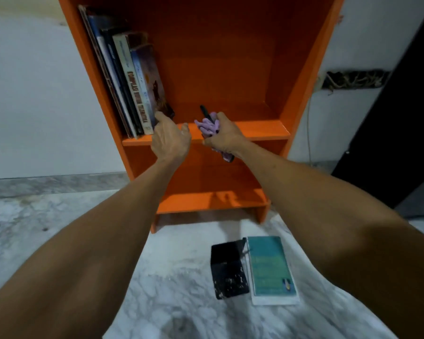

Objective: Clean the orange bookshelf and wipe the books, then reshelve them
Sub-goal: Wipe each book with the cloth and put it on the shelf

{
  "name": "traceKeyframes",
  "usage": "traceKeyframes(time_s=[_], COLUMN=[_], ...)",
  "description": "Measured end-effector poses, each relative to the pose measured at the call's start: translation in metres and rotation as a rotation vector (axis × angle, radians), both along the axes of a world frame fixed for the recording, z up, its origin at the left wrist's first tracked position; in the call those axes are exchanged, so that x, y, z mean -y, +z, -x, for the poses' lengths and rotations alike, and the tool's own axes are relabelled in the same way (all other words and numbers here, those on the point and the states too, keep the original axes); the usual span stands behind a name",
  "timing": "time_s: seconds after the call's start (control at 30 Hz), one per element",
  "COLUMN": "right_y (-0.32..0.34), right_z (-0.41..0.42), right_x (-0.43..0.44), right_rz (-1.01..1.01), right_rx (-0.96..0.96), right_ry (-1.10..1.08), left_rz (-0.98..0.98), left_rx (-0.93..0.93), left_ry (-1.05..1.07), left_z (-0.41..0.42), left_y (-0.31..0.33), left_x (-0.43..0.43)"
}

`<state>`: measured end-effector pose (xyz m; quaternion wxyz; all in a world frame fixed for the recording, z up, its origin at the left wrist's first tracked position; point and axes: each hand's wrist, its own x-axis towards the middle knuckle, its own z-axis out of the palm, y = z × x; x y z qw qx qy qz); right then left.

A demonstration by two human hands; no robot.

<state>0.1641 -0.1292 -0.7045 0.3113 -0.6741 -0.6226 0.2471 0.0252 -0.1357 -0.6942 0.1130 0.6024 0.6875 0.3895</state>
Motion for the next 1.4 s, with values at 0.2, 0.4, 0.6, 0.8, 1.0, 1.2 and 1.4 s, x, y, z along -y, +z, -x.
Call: traceKeyframes(time_s=[0.2, 0.4, 0.6, 0.8, 1.0, 1.2, 1.4], right_y=[-0.058, -0.168, -0.289, -0.370, -0.393, -0.393, -0.382], right_z=[-0.081, -0.139, -0.162, -0.161, -0.152, -0.156, -0.167], right_x=[0.096, 0.160, 0.205, 0.226, 0.220, 0.217, 0.222], right_rz=[-0.029, 0.137, 0.386, 0.525, 0.561, 0.590, 0.600], right_rx=[-0.145, -0.274, -0.216, -0.204, -0.165, -0.153, -0.431], right_ry=[-0.176, -0.340, -0.500, -0.561, -0.655, -0.710, -0.837], left_rz=[0.135, 0.303, 0.795, 1.084, 1.121, 1.111, 1.108], left_rx=[0.040, -0.016, -0.015, 0.085, 0.187, 0.247, 0.708], left_ry=[-0.117, -0.316, -0.340, -0.277, -0.150, -0.087, -0.290], left_z=[-0.072, -0.128, -0.158, -0.166, -0.176, -0.172, -0.174], left_y=[-0.062, -0.165, -0.300, -0.376, -0.396, -0.400, -0.378], left_x=[0.069, 0.126, 0.153, 0.172, 0.172, 0.165, 0.156])
